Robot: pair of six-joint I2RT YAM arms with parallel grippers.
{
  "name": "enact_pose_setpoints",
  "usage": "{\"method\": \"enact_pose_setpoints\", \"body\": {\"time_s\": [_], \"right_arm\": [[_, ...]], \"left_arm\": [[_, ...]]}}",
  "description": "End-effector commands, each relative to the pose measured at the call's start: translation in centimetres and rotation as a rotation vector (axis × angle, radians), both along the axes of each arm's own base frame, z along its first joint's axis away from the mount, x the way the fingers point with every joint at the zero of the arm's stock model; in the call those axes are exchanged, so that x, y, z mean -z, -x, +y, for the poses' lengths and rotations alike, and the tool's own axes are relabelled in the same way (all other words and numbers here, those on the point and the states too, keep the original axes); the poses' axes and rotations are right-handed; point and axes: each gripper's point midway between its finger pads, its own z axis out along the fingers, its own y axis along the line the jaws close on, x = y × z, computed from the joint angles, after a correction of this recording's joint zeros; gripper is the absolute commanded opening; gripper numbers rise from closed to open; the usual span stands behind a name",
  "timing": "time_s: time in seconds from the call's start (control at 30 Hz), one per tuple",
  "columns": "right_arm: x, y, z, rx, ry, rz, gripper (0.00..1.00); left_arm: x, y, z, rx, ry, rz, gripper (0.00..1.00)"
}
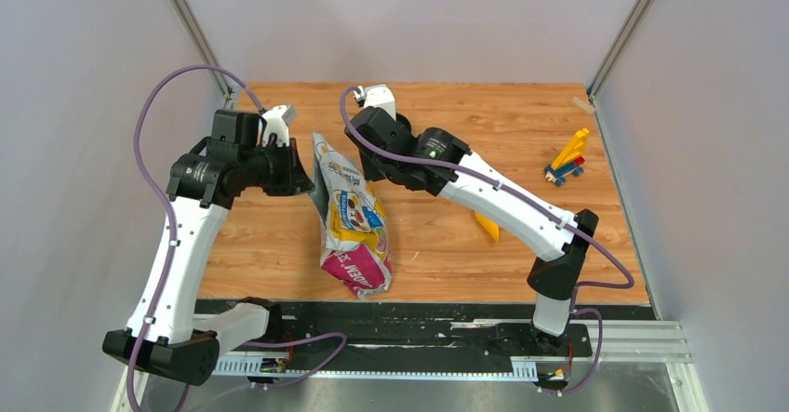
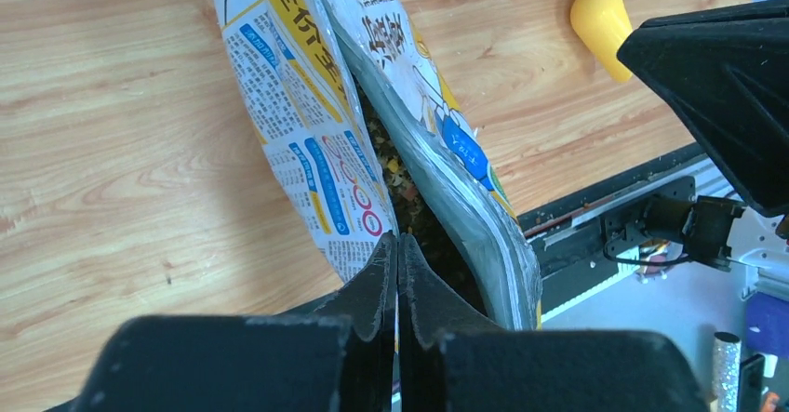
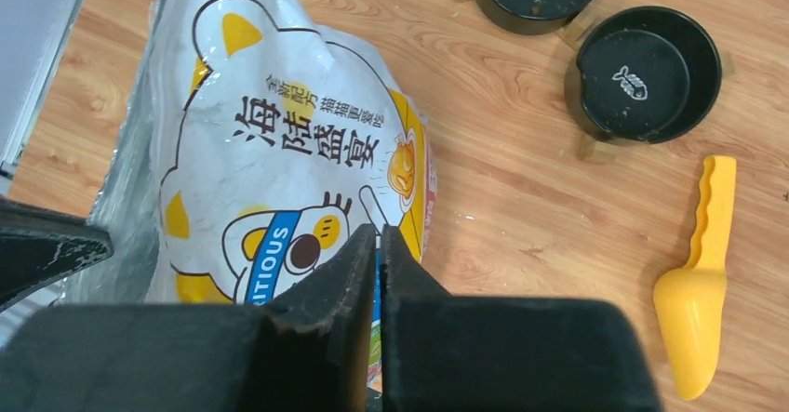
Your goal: Serve the pet food
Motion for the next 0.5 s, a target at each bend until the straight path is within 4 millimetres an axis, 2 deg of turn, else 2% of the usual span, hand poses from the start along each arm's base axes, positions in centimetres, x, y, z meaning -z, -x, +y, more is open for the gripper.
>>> {"method": "enact_pose_setpoints", "body": {"time_s": [0.0, 0.03, 0.07, 0.13, 0.2, 0.33, 0.47], "right_arm": [[-3.6, 1.3, 2.0, -0.129, -0.127, -0.024, 0.18], [-3.9, 1.8, 2.7, -0.163, -0.164, -0.010, 0.26], [-4.1, 2.3, 3.4, -0.190, -0.200, 0.008, 0.31], [-4.1, 3.3, 4.5, -0.235, -0.252, 0.051, 0.39], [-3.7, 3.9, 5.3, -0.257, -0.279, 0.096, 0.40], [-2.8, 4.8, 6.4, -0.281, -0.311, 0.166, 0.39], [-1.9, 5.0, 6.8, -0.278, -0.299, 0.191, 0.39]], "left_arm": [[-1.7, -0.6, -0.1, 0.019, 0.004, -0.068, 0.00], [-1.6, -0.6, -0.4, 0.030, 0.020, -0.062, 0.01], [-1.2, -0.8, -0.7, 0.028, 0.031, -0.051, 0.07], [-0.6, -1.1, -1.1, 0.033, 0.053, -0.033, 0.15], [0.2, -1.3, -1.6, 0.047, 0.073, -0.007, 0.22], [1.4, -1.8, -2.0, 0.057, 0.077, 0.029, 0.23], [1.6, -2.2, -2.1, 0.062, 0.077, 0.030, 0.24]]}}
